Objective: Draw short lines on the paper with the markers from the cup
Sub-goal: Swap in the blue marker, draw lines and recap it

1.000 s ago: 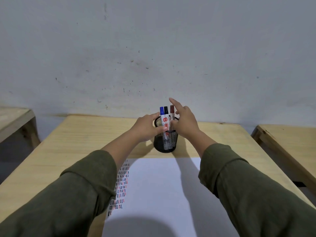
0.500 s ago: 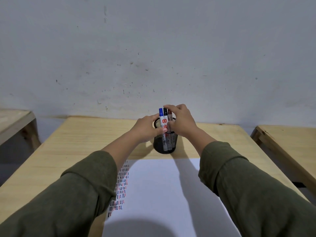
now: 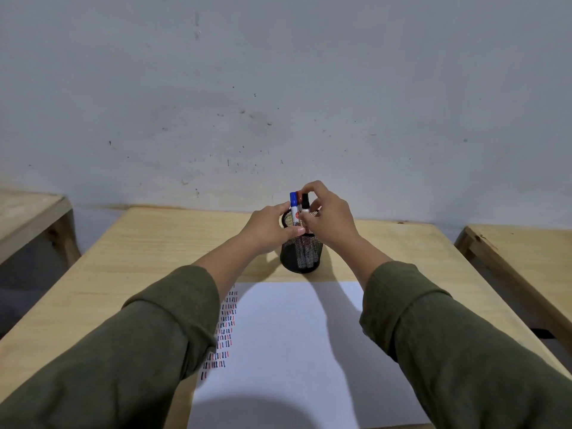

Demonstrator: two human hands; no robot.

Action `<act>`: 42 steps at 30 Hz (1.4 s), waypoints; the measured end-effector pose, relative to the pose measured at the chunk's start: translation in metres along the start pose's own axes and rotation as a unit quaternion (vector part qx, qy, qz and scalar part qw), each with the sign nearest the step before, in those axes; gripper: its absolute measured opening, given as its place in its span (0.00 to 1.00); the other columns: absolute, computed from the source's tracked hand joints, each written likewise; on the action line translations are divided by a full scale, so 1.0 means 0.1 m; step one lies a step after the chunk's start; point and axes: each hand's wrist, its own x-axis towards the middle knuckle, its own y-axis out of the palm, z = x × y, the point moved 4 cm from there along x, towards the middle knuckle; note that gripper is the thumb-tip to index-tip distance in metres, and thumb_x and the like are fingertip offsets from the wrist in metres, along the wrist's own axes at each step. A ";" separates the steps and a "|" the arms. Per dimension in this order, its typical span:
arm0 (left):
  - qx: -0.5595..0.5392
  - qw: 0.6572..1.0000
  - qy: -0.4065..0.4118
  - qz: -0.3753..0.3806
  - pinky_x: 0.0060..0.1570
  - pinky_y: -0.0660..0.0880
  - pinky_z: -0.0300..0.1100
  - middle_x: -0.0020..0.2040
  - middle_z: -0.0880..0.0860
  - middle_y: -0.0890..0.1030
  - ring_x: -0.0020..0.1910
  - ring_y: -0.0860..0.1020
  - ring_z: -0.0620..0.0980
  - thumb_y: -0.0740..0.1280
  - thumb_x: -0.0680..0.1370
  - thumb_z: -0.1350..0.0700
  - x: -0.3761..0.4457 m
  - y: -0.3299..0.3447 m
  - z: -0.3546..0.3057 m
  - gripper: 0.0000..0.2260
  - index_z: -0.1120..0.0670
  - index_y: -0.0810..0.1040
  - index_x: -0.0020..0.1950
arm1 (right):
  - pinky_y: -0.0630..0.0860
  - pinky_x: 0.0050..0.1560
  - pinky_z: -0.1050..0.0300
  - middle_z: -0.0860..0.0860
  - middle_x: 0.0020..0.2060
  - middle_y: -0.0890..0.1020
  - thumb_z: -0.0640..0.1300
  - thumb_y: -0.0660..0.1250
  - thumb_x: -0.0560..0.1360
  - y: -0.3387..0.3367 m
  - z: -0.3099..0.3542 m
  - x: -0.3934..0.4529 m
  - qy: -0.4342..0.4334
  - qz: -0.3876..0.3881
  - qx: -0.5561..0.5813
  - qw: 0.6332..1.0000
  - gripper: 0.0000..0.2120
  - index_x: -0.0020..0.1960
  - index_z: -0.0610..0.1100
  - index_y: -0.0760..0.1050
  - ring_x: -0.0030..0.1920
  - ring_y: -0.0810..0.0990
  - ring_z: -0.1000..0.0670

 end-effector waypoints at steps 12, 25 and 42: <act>0.021 1.000 -0.005 -0.010 0.63 0.67 0.44 0.66 0.55 0.76 0.68 0.71 0.55 0.68 0.74 0.50 -0.03 0.00 -0.04 0.25 0.50 0.69 0.71 | 0.71 0.49 0.55 0.47 0.48 0.66 0.42 0.60 0.77 -0.02 -0.02 0.06 -0.013 0.076 -0.109 0.991 0.21 0.69 0.53 0.69 0.48 0.73 0.46; 0.010 1.000 -0.010 -0.006 0.63 0.66 0.43 0.68 0.53 0.75 0.69 0.70 0.53 0.69 0.73 0.49 0.01 -0.01 -0.01 0.26 0.48 0.69 0.71 | 0.74 0.54 0.49 0.47 0.51 0.64 0.40 0.63 0.75 0.08 -0.05 0.19 0.009 0.138 -0.146 0.980 0.28 0.71 0.59 0.63 0.57 0.71 0.43; -0.047 0.995 -0.009 -0.093 0.66 0.63 0.42 0.68 0.50 0.75 0.69 0.70 0.49 0.68 0.74 0.48 -0.11 -0.12 0.03 0.25 0.51 0.71 0.70 | 0.74 0.37 0.62 0.49 0.43 0.78 0.36 0.70 0.70 -0.20 0.13 -0.05 0.032 -0.012 0.156 0.987 0.22 0.59 0.50 0.67 0.41 0.81 0.48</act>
